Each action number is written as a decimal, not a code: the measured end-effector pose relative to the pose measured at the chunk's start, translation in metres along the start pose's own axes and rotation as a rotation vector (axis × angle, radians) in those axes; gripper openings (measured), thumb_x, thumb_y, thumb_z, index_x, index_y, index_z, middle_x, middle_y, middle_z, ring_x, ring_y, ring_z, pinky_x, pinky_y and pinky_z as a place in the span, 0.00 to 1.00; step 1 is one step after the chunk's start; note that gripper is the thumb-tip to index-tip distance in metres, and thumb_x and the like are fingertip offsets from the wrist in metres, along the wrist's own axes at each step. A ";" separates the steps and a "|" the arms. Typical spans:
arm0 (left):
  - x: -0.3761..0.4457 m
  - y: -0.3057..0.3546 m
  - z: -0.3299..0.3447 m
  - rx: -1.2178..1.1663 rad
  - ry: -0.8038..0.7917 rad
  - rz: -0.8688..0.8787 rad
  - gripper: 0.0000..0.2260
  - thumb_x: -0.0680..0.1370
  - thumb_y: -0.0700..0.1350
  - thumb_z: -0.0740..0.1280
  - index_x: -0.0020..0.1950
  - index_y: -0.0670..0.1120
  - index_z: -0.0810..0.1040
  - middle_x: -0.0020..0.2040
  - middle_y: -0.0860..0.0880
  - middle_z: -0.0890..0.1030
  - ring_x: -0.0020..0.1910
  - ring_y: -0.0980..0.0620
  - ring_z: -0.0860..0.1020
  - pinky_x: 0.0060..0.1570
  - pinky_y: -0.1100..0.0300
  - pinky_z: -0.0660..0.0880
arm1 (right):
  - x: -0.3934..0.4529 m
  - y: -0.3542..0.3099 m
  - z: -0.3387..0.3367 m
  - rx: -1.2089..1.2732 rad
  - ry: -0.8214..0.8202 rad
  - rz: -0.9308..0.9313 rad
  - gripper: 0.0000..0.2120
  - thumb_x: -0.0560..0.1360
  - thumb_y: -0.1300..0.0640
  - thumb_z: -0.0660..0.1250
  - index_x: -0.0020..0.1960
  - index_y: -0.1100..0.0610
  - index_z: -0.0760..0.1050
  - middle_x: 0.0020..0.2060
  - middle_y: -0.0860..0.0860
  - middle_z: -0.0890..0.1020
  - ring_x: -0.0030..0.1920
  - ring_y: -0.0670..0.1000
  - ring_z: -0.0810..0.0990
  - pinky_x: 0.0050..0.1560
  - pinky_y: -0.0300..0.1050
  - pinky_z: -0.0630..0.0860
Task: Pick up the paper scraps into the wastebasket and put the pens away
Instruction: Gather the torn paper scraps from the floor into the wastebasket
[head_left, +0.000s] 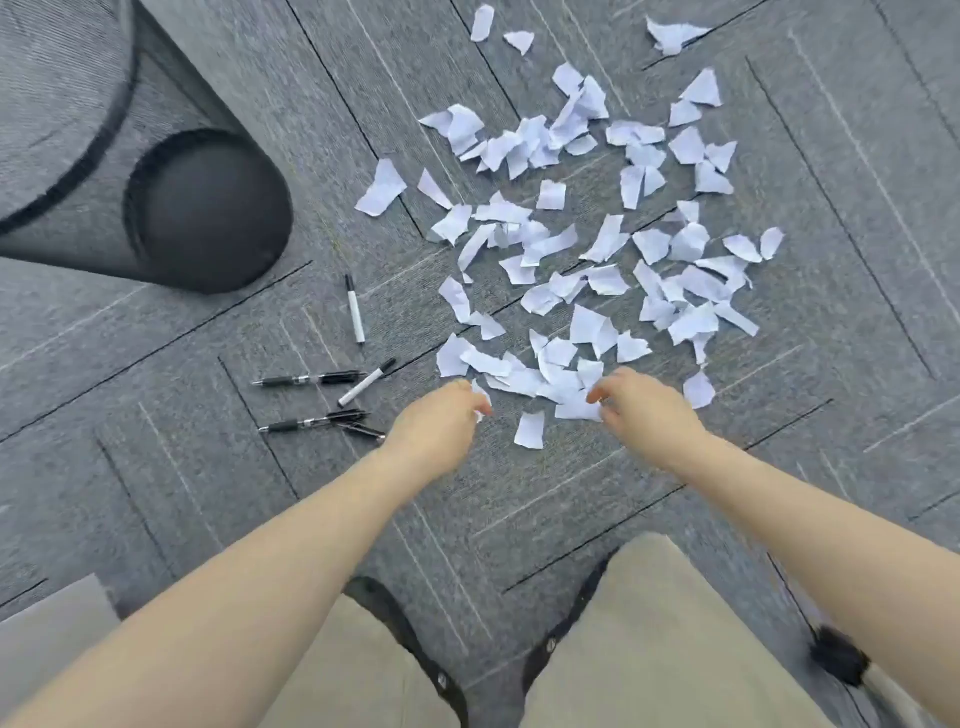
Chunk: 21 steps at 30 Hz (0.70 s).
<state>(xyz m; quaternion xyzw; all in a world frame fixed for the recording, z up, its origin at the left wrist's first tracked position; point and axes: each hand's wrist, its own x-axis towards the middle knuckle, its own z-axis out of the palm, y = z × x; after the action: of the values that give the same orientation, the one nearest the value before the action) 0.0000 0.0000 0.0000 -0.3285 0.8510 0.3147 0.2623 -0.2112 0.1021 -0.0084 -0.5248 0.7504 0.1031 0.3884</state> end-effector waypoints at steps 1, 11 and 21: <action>0.017 0.000 0.008 0.088 -0.043 0.051 0.18 0.77 0.34 0.57 0.63 0.48 0.75 0.63 0.48 0.72 0.58 0.43 0.77 0.54 0.52 0.74 | 0.011 0.003 0.010 -0.062 0.015 -0.045 0.13 0.79 0.58 0.58 0.61 0.53 0.74 0.62 0.51 0.73 0.57 0.55 0.75 0.52 0.49 0.72; 0.096 -0.052 0.056 0.731 0.230 0.675 0.21 0.56 0.35 0.66 0.47 0.47 0.71 0.40 0.49 0.81 0.36 0.49 0.80 0.37 0.59 0.75 | 0.068 0.050 0.074 -0.186 0.307 -0.268 0.13 0.65 0.56 0.75 0.47 0.55 0.77 0.41 0.52 0.79 0.40 0.56 0.77 0.39 0.46 0.69; 0.075 -0.050 0.053 0.611 0.076 0.398 0.23 0.60 0.31 0.72 0.52 0.43 0.74 0.47 0.45 0.78 0.43 0.44 0.79 0.33 0.55 0.66 | 0.053 0.041 0.084 -0.202 0.359 -0.210 0.19 0.53 0.57 0.82 0.39 0.55 0.77 0.35 0.52 0.78 0.33 0.56 0.77 0.30 0.48 0.73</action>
<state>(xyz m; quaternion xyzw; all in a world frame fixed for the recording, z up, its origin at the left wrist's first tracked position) 0.0003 -0.0210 -0.1024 -0.0744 0.9622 0.0786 0.2500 -0.2148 0.1300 -0.1124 -0.6461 0.7346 0.0421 0.2029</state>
